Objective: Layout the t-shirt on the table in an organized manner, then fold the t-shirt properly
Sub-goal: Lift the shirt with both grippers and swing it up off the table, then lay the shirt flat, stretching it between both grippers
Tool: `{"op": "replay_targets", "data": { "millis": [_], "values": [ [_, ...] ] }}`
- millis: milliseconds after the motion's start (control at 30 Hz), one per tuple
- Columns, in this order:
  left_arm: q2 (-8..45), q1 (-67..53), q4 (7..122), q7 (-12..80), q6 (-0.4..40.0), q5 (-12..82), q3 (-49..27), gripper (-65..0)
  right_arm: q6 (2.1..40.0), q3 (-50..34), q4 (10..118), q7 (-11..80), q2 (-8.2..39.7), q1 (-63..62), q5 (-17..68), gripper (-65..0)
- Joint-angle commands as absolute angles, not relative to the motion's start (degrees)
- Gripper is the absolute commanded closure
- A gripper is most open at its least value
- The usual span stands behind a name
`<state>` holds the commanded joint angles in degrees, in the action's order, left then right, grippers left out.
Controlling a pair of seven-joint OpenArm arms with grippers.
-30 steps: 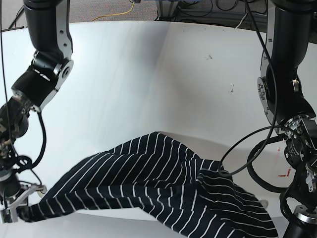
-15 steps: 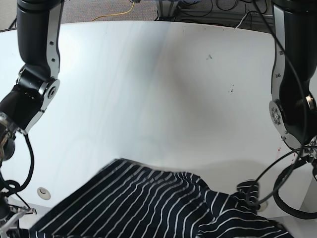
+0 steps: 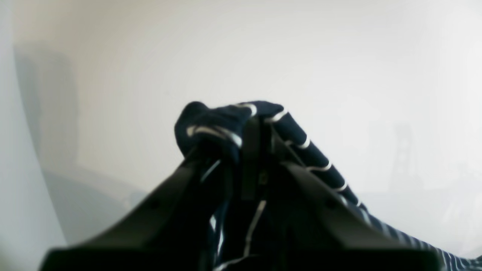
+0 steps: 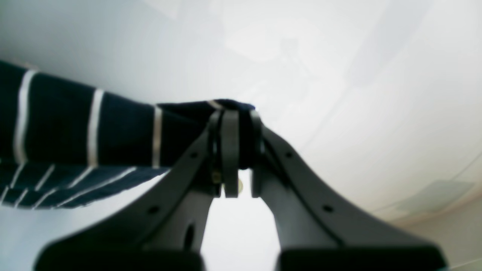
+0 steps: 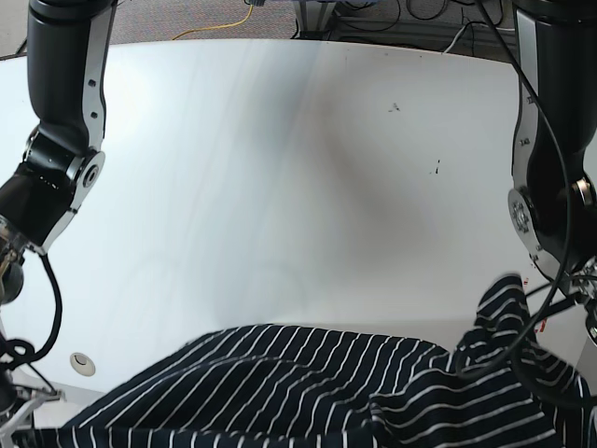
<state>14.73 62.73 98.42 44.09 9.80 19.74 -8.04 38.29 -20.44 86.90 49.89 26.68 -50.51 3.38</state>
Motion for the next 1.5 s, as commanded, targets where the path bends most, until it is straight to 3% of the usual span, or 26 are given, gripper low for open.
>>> {"op": "replay_targets", "data": {
  "millis": [233,533,733,1233,1500],
  "values": [
    [14.9,53.67,103.43,51.03,9.8,19.82,-8.22,0.0,38.64,-23.52,95.16,53.14,26.77,-39.52,3.74,0.0],
    [14.81,33.1,108.0,51.74,9.98,19.91,-12.44,0.0,38.73,-28.53,104.4,57.8,24.75,-24.84,3.74,0.0],
    [14.99,21.49,109.23,51.82,12.26,26.59,-17.54,0.0,38.81,-30.9,108.44,58.77,24.22,-15.52,3.82,0.0],
    [16.31,-2.51,110.81,59.03,12.62,38.11,-29.49,0.0,38.81,-30.99,112.31,59.21,19.65,0.92,3.74,0.0],
    [16.31,-12.7,110.9,59.21,12.62,42.59,-34.42,0.0,38.81,-30.99,112.75,59.21,19.56,6.37,3.56,0.0]
  ]
}}
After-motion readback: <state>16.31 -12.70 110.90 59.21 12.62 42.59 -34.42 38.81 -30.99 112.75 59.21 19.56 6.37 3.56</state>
